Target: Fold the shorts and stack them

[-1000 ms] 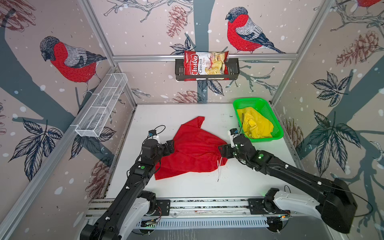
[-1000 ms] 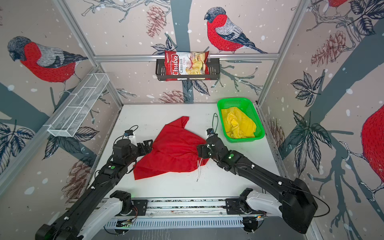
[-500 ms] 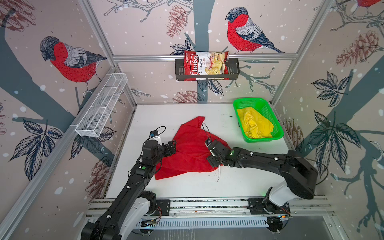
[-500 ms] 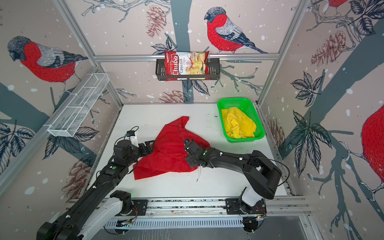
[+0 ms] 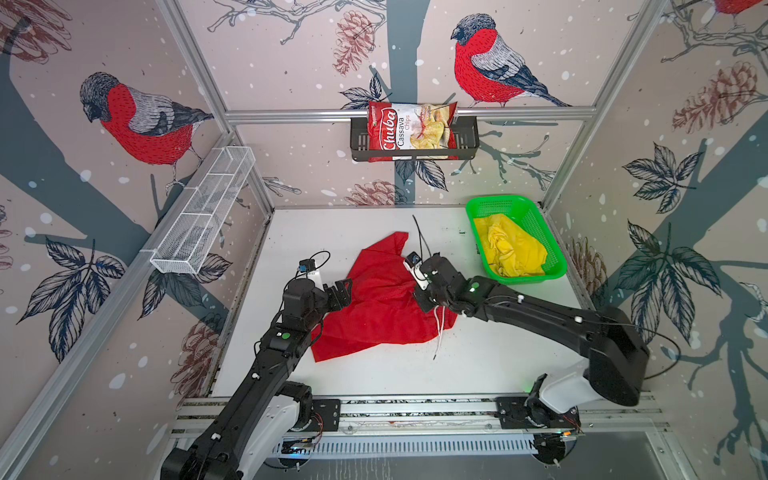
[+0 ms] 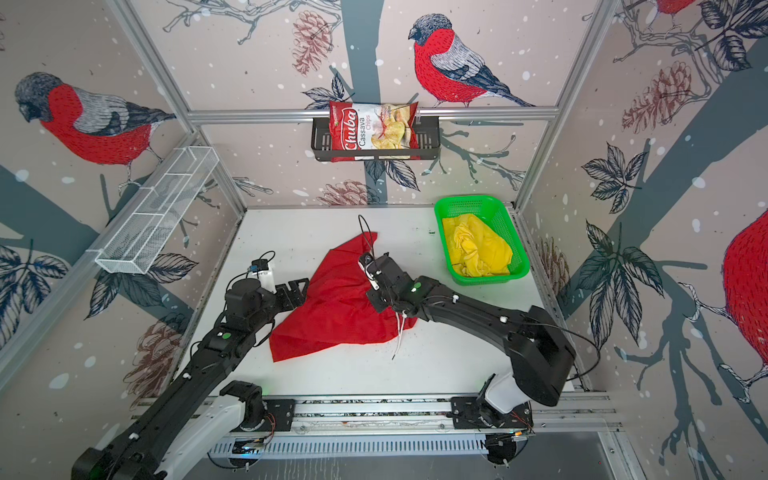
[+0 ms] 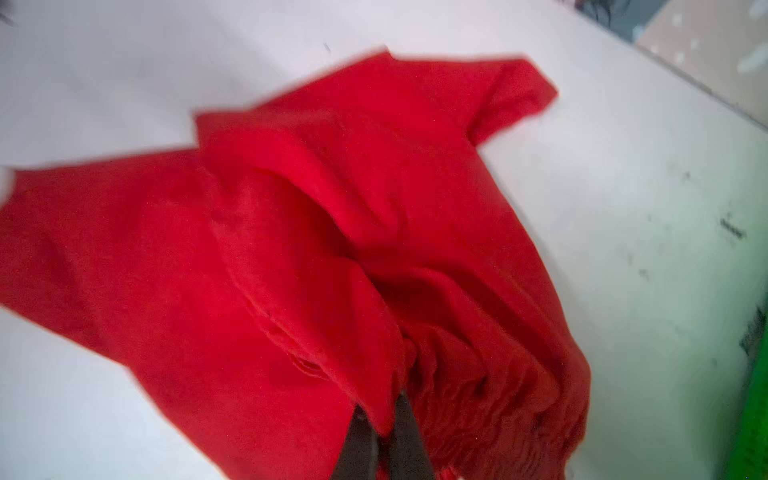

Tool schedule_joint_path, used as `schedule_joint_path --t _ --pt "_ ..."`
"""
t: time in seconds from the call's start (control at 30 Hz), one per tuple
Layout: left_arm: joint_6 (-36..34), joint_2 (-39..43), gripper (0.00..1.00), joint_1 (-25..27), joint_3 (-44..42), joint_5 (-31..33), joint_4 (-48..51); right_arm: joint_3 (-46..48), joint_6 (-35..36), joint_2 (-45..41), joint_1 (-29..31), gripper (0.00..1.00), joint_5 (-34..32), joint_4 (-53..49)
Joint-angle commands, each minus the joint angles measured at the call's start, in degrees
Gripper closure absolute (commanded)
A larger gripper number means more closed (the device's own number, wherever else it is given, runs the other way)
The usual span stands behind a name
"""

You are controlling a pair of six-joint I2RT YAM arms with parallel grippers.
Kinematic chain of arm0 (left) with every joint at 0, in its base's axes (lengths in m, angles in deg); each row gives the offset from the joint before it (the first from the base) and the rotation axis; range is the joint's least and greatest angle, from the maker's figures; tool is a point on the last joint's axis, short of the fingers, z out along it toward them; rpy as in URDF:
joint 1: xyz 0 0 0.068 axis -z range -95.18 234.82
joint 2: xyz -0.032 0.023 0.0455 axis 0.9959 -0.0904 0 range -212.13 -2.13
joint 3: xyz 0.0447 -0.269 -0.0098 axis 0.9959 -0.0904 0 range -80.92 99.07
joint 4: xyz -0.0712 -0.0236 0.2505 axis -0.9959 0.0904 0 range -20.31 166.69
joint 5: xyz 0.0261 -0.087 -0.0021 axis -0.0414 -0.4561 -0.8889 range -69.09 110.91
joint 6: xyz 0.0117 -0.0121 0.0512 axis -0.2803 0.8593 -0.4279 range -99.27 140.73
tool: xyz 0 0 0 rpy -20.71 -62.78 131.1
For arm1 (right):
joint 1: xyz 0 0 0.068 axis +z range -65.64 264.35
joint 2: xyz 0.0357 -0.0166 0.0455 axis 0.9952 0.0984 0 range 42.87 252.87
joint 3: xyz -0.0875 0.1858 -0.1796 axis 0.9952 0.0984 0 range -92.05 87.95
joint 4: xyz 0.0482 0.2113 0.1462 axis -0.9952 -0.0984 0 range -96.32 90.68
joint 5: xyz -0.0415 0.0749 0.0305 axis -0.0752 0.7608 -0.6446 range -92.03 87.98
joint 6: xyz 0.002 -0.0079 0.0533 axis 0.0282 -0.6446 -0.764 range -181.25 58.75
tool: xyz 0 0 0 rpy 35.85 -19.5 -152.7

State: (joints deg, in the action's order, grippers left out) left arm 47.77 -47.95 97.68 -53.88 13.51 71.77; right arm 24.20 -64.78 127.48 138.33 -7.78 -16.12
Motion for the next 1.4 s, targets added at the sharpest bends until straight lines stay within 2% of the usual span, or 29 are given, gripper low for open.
schedule_joint_path --t 0.0,0.07,0.13,0.2,0.27,0.3,0.37,0.43,0.5,0.6,0.77,0.9,1.13,1.23,1.37 --pt "-0.50 0.74 0.15 -0.03 1.37 1.77 -0.87 -4.00 -1.77 -3.99 0.05 0.97 9.04 2.93" --pt "-0.72 1.43 0.15 -0.03 2.16 2.71 -0.36 -4.83 -3.72 -6.54 -0.82 0.98 10.97 5.67" --pt "-0.88 2.03 0.15 -0.04 2.56 3.51 0.08 -3.85 -7.78 -8.57 -4.21 0.99 11.61 8.86" --pt "-1.16 2.30 0.15 -0.03 2.71 4.01 0.28 -0.90 -15.46 -9.58 -11.51 0.98 12.25 11.86" --pt "-1.21 2.11 0.15 -0.03 2.44 4.09 0.12 3.73 -22.87 -8.83 -19.92 0.94 10.86 14.47" --pt "-1.20 1.86 0.15 -0.03 2.23 3.85 -0.12 5.51 -24.44 -7.52 -23.12 0.89 10.55 15.21" --pt "-0.65 1.06 0.16 -0.03 1.62 2.83 -0.98 6.66 -23.90 -2.02 -29.18 0.63 11.44 14.36" --pt "0.14 0.18 0.16 0.02 0.63 1.20 -2.41 2.20 -21.99 4.69 -32.87 0.53 12.17 6.78" --pt "0.60 -0.59 0.17 0.21 -0.27 -0.90 -4.50 -0.30 -20.44 7.12 -33.42 0.40 11.71 3.39" --pt "0.27 -1.49 0.18 1.65 -0.71 -1.61 -5.65 2.11 -20.32 1.83 -32.12 0.26 11.73 5.34" --pt "-1.34 -3.37 0.18 6.57 -1.54 -1.49 -8.40 8.75 -23.66 -9.23 -31.68 0.26 11.83 3.95" --pt "-3.90 -5.96 0.24 11.49 -3.00 -6.54 -13.81 19.48 -27.59 -18.93 -31.59 0.26 16.14 6.47" --pt "-20.59 -15.73 0.27 28.43 0.12 -5.95 -18.00 38.22 -36.09 -33.85 -32.60 0.26 19.42 16.86" --pt "-26.84 -22.42 0.30 32.84 2.20 -7.81 -19.74 42.27 -37.54 -37.66 -33.36 0.27 20.78 19.62" --pt "-34.85 -32.02 0.30 38.55 6.13 -6.93 -20.41 44.49 -38.94 -40.46 -34.75 0.26 21.09 19.00"
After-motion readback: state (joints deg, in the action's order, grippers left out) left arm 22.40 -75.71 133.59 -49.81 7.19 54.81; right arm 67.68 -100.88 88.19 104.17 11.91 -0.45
